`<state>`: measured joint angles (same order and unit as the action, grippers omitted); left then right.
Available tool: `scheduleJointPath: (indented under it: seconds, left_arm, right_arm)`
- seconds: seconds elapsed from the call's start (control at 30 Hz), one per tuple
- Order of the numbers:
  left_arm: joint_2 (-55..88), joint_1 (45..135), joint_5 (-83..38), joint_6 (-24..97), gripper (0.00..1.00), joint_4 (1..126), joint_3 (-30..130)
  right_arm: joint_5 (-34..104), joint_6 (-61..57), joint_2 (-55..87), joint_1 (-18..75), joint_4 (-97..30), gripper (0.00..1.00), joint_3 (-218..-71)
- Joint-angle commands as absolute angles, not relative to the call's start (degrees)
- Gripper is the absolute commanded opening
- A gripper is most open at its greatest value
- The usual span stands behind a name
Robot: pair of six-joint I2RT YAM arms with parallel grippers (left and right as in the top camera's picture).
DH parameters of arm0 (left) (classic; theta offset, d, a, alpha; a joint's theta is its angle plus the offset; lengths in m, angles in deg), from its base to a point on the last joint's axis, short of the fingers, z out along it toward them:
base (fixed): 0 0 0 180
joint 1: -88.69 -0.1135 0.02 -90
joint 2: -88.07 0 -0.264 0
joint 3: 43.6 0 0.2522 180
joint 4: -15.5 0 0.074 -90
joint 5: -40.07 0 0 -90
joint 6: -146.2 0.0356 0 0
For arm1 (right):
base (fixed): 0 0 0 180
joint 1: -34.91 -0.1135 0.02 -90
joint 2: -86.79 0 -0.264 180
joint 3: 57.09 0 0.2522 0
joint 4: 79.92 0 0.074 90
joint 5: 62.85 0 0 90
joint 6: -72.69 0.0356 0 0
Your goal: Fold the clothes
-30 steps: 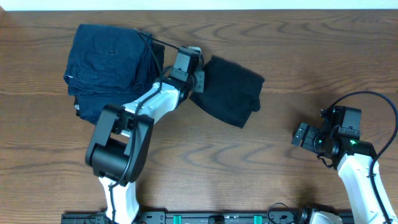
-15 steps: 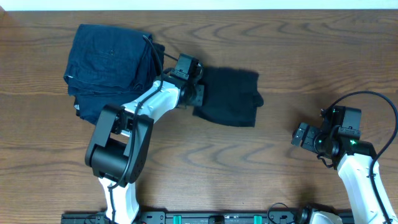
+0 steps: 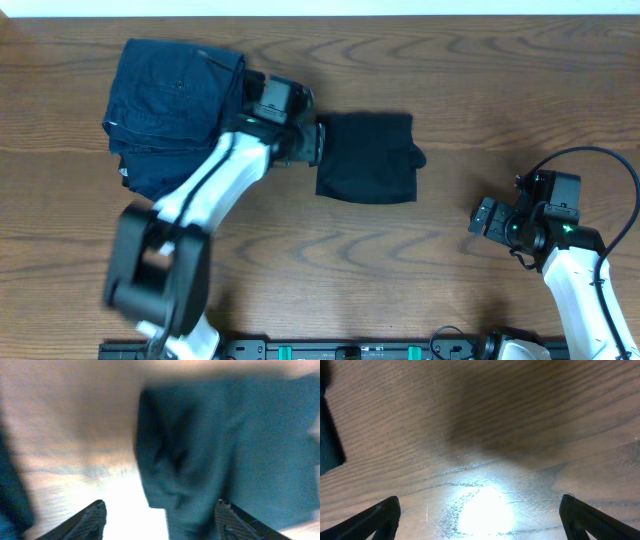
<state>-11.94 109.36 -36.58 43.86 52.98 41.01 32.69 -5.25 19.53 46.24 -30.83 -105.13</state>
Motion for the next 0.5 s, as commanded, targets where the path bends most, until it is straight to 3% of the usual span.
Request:
scheduleJointPath:
  seconds: [0.0,0.17,0.27,0.47]
  left_arm:
    - [-5.23,109.75,-36.47,42.38,0.76,53.68,41.38]
    - [-2.73,111.94,-36.47,42.22,0.78,55.65,41.38]
    - [-3.76,113.55,-36.49,42.16,0.88,55.85,41.32]
    - [-7.52,117.07,-39.51,41.13,0.95,55.32,41.32]
  right_arm:
    - [32.52,-5.12,19.35,46.61,-30.78,0.99,-104.89]
    - [32.52,-5.12,19.35,46.61,-30.78,0.99,-104.89]
    - [32.52,-5.12,19.35,46.61,-30.78,0.99,-104.89]
    - [32.52,-5.12,19.35,46.61,-30.78,0.99,-104.89]
